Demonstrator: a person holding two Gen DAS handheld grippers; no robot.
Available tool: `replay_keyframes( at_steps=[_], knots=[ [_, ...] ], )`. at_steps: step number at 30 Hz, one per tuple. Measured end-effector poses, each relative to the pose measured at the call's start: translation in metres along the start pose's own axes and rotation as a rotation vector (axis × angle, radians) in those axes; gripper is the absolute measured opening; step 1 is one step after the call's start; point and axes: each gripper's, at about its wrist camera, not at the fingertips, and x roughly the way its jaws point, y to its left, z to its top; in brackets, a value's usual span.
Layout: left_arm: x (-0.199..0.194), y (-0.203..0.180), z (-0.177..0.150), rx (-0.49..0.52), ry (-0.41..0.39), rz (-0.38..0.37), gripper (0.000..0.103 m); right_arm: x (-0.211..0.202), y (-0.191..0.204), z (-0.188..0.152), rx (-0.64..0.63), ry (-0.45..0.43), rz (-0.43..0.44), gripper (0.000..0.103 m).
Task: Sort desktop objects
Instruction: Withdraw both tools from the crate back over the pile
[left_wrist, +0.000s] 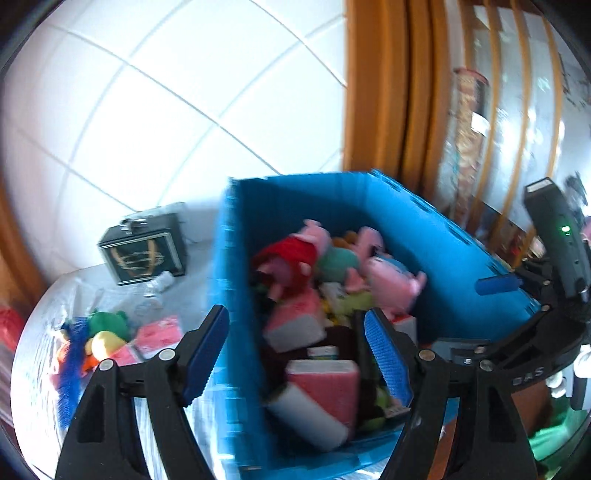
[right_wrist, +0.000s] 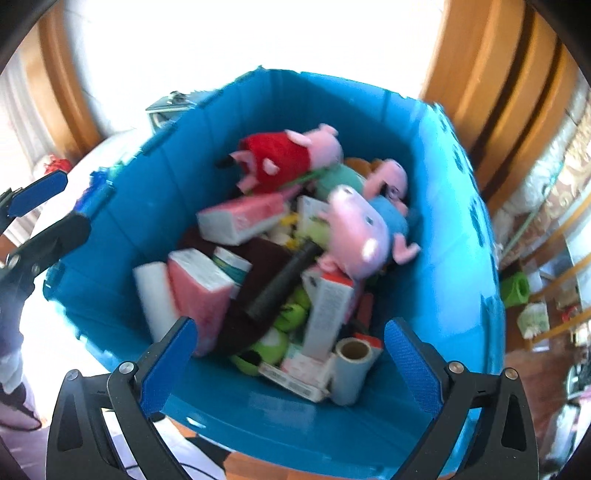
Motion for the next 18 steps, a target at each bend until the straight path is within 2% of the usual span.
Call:
replay_keyframes(
  at_steps=[10, 15, 18],
  knots=[
    [-0.017, 0.12, -0.023, -0.122, -0.042, 0.121, 0.076, -0.009, 0.087, 0.049, -0.084, -0.127, 0.088, 0.103],
    [-0.018, 0.194, -0.041, -0.162, -0.038, 0.168, 0.076, 0.002, 0.144, 0.072, -0.111, -0.149, 0.103, 0.103],
    [-0.016, 0.241, -0.056, -0.166, -0.025, 0.193, 0.076, 0.007, 0.181, 0.083, -0.124, -0.174, 0.083, 0.103]
  ],
)
